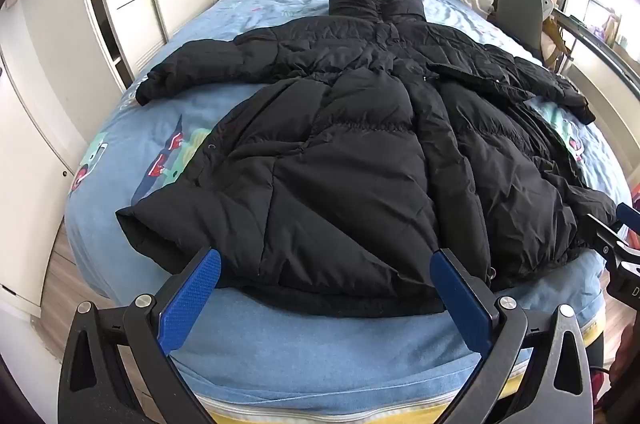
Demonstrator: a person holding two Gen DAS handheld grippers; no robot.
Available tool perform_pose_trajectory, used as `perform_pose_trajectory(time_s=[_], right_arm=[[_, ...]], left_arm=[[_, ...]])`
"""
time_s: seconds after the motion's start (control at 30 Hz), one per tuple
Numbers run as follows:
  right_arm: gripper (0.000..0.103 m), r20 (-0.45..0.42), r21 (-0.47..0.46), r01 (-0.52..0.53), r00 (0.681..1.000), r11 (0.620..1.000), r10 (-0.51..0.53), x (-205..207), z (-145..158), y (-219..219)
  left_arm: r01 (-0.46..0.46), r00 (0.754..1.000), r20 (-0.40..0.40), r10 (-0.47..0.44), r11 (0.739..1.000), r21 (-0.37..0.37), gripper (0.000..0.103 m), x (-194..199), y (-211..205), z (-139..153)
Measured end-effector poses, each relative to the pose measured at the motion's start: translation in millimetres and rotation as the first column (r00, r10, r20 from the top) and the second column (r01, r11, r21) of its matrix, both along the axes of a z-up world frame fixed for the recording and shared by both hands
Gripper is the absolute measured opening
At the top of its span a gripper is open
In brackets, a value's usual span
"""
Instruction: Fold large clothes
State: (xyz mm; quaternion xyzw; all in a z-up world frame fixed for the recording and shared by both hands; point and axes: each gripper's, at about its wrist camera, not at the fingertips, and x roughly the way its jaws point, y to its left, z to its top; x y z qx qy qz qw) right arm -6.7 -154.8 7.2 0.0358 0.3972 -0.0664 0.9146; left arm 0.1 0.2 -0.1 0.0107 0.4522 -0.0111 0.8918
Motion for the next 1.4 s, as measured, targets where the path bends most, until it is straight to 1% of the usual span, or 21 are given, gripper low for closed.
perform_pose_trajectory(time_s=[0.67, 1.2, 1.4], right_arm=[[0.103, 0.003, 0.006, -0.006, 1.0, 1.0, 0.006, -1, 2, -7], [0.103, 0.0, 0.007, -0.003, 1.0, 1.0, 0.003, 5, 1, -3], [0.103, -0.004, 0.007, 0.007, 1.0, 1.0, -0.007, 7, -9, -7]], left_arm=[[0.0, 1.0, 0.002, 0.0, 1.0, 0.012, 0.103, 2, -3, 1], [0.006, 1.0, -0.005, -0.005, 1.0, 0.014, 0.103, 6, -4, 1], [0.006, 1.0, -0.011, -0.006, 1.0, 0.013, 0.103, 9, -5, 0]])
